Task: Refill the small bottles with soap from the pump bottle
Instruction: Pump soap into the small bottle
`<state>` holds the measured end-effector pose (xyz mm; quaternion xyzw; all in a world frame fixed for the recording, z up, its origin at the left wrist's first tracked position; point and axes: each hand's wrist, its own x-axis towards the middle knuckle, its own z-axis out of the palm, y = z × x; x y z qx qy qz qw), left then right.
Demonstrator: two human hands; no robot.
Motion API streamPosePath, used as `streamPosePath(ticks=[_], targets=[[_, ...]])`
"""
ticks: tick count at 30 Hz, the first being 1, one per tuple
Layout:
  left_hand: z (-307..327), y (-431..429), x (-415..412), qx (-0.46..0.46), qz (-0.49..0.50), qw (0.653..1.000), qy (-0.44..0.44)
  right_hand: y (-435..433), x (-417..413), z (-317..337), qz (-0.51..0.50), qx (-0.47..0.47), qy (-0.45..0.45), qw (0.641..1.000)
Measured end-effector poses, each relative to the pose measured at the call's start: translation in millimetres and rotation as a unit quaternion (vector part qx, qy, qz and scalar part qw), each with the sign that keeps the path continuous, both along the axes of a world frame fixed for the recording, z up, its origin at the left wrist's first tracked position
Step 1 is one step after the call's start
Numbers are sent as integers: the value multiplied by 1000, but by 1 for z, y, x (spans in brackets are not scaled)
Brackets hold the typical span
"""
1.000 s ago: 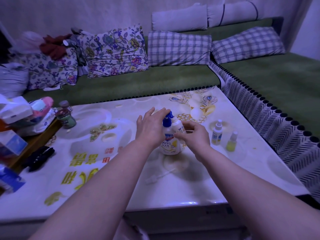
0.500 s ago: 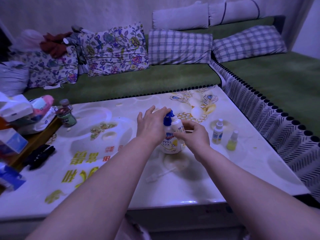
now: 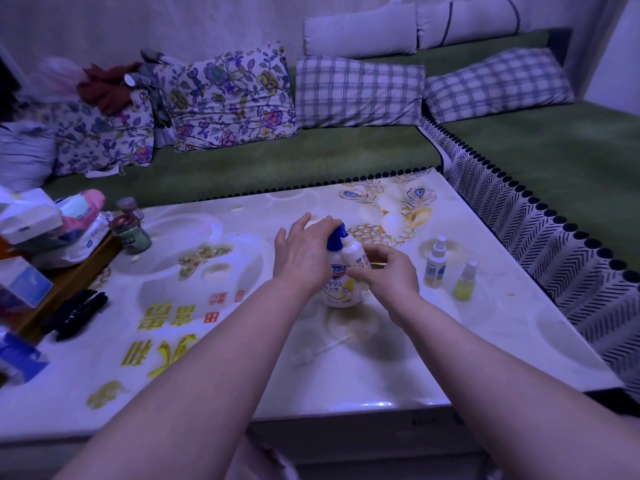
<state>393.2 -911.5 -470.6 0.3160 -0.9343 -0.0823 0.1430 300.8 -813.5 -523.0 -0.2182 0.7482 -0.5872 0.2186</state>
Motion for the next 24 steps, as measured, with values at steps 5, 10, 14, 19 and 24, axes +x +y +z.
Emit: streamPosePath(ticks=[5, 10, 14, 19, 24], targets=[[1, -1, 0, 4, -1, 1000, 21, 0, -1, 0, -1, -3, 0, 1000], [4, -1, 1, 5, -2, 1000, 12, 0, -1, 0, 0, -2, -3, 1000], [4, 2, 2, 8, -2, 1000, 12, 0, -1, 0, -1, -1, -2, 1000], [3, 1, 2, -4, 0, 1000, 4, 0, -1, 1, -3, 0, -1, 1000], [3, 1, 2, -5, 3, 1000, 2, 0, 0, 2, -4, 0, 2, 1000]])
